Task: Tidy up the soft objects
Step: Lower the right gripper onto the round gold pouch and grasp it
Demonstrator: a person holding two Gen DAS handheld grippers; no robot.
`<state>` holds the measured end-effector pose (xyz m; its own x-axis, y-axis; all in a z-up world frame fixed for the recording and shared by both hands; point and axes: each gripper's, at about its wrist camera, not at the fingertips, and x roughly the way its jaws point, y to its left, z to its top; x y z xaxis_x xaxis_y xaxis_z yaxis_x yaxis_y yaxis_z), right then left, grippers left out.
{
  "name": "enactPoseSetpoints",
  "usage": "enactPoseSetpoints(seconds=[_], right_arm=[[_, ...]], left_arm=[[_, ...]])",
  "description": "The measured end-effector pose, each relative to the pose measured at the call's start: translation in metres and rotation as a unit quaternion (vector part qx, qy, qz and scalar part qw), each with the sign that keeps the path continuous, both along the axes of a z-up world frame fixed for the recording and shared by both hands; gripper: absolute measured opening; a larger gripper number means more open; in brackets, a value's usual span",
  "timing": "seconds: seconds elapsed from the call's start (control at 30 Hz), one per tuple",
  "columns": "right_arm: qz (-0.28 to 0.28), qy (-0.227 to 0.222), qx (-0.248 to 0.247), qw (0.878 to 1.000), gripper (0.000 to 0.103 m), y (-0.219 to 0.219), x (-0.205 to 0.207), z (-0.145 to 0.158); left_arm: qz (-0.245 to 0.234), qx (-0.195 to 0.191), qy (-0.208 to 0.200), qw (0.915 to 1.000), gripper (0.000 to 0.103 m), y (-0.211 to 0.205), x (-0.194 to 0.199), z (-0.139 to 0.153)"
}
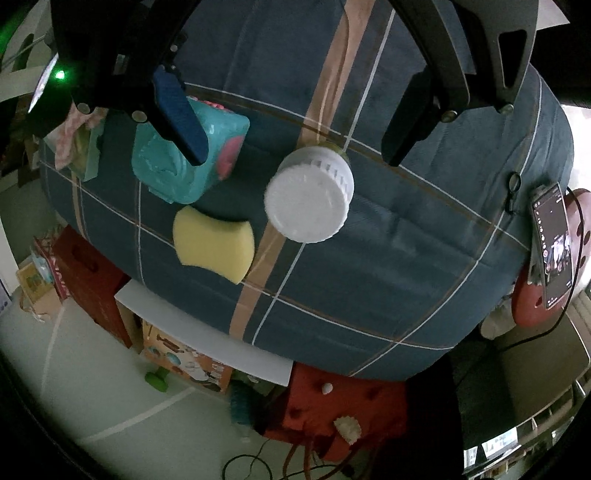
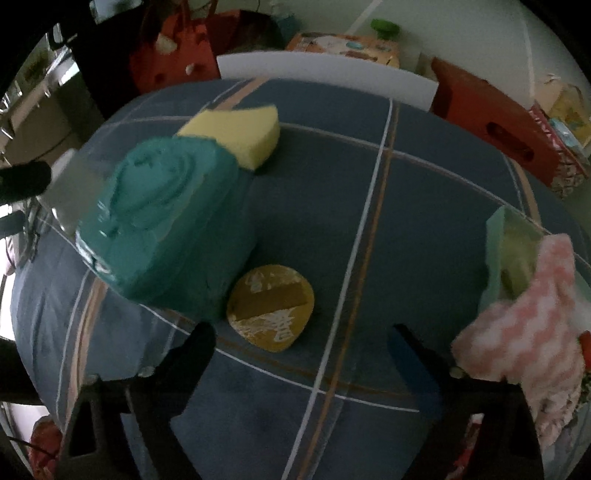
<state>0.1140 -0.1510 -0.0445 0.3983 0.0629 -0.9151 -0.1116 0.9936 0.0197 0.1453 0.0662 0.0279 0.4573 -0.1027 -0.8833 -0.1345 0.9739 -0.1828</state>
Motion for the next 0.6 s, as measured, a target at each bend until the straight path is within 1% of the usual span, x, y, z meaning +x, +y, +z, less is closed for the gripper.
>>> enactPoseSetpoints(seconds=[0.23, 0.3, 0.37, 0.43, 0.5, 0.6], right_arm=[[0.016, 0.003, -0.011, 1.0, 0.086, 0.007, 0.006, -0.007], [0.02, 0.005, -0.017, 1.0, 0.08, 0.009, 0.006, -0.009], [0.022, 0.004, -0.021, 1.0, 0.079, 0.01, 0.006, -0.011], [0.024, 0.002, -0.025, 0.999, 0.074, 0.011, 0.006, -0.011], [0.027, -0.002, -0.02, 0.999, 0.066, 0.01, 0.004, -0.009], [0.032, -0.004, -0.011, 0.999, 0.059, 0.011, 0.004, -0.008]], left_arm=[[0.002, -0.003, 0.007, 1.0, 0.095, 0.004, 0.005, -0.005], [0.003, -0.004, 0.009, 0.9999, 0.095, 0.005, 0.006, -0.006], [0.004, -0.003, 0.012, 0.9999, 0.095, 0.006, 0.007, -0.008], [0.003, -0.003, 0.017, 0.9999, 0.095, 0.005, 0.008, -0.01], [0.001, -0.004, 0.018, 0.9998, 0.095, 0.005, 0.009, -0.011], [-0.001, -0.005, 0.017, 0.9998, 0.095, 0.006, 0.01, -0.011]])
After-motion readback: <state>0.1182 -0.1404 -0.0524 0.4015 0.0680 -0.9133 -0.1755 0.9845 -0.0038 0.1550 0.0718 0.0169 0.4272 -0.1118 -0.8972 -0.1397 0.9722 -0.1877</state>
